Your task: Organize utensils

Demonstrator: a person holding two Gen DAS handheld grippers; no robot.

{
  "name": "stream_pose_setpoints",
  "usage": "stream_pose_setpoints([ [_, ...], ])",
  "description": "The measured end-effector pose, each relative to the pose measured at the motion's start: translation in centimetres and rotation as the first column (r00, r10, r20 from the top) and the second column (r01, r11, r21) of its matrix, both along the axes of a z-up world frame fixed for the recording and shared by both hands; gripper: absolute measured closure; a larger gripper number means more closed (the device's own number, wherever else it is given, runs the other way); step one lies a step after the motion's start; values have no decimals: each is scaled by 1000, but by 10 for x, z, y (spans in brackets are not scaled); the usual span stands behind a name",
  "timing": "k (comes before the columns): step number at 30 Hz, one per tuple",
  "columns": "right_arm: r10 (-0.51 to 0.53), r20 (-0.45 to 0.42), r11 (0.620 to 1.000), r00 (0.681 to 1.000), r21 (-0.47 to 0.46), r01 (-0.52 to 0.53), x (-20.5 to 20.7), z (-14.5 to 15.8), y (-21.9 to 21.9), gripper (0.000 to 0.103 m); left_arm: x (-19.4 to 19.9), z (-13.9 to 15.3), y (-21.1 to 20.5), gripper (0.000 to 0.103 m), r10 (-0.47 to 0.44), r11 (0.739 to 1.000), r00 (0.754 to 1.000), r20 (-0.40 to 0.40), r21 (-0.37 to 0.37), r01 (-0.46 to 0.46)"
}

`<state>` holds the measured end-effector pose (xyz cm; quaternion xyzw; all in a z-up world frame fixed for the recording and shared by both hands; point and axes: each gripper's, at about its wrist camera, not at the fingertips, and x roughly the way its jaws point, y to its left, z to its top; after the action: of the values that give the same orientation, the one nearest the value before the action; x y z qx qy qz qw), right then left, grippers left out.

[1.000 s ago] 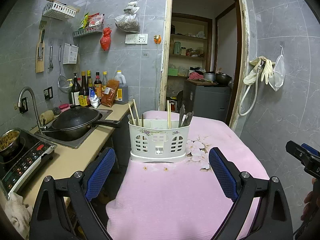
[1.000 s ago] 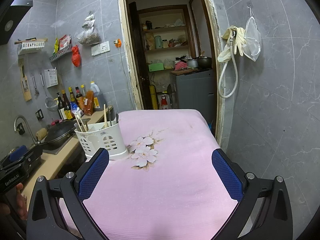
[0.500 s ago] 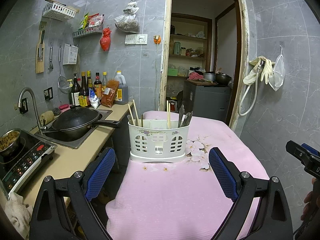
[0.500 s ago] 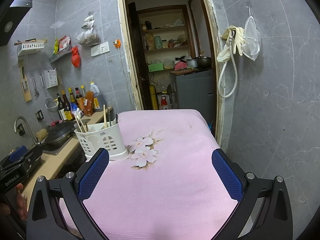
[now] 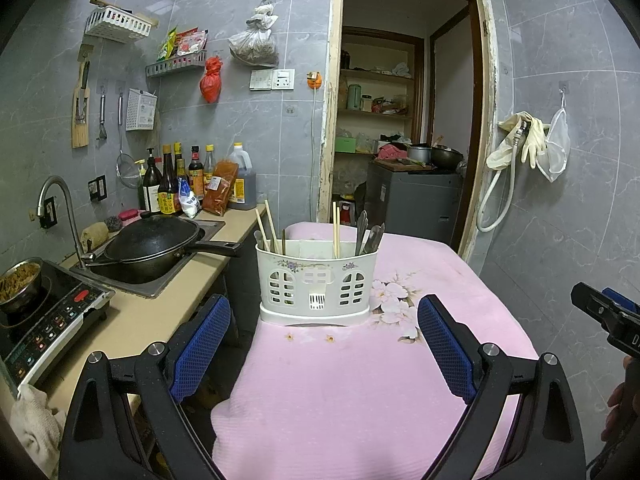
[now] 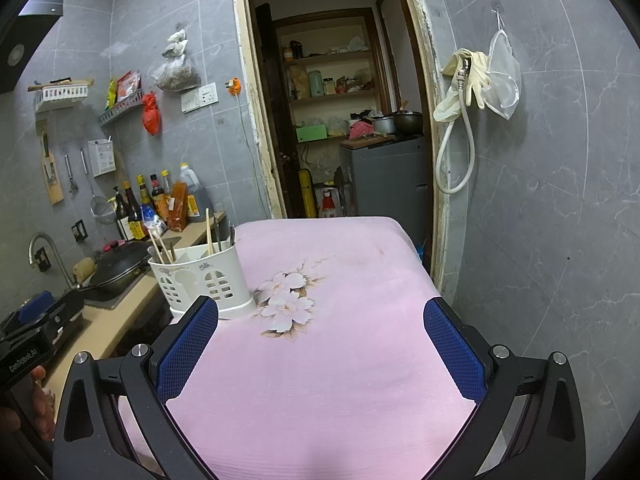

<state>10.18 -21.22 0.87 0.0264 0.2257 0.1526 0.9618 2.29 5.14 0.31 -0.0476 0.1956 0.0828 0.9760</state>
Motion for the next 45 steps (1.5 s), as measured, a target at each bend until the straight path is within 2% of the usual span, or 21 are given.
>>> stream_pose_setpoints([
  [45, 0, -5, 1000, 1000, 2, 0, 1, 1, -1, 0, -1, -2, 1, 11, -16, 1000, 1000, -8, -17, 16],
])
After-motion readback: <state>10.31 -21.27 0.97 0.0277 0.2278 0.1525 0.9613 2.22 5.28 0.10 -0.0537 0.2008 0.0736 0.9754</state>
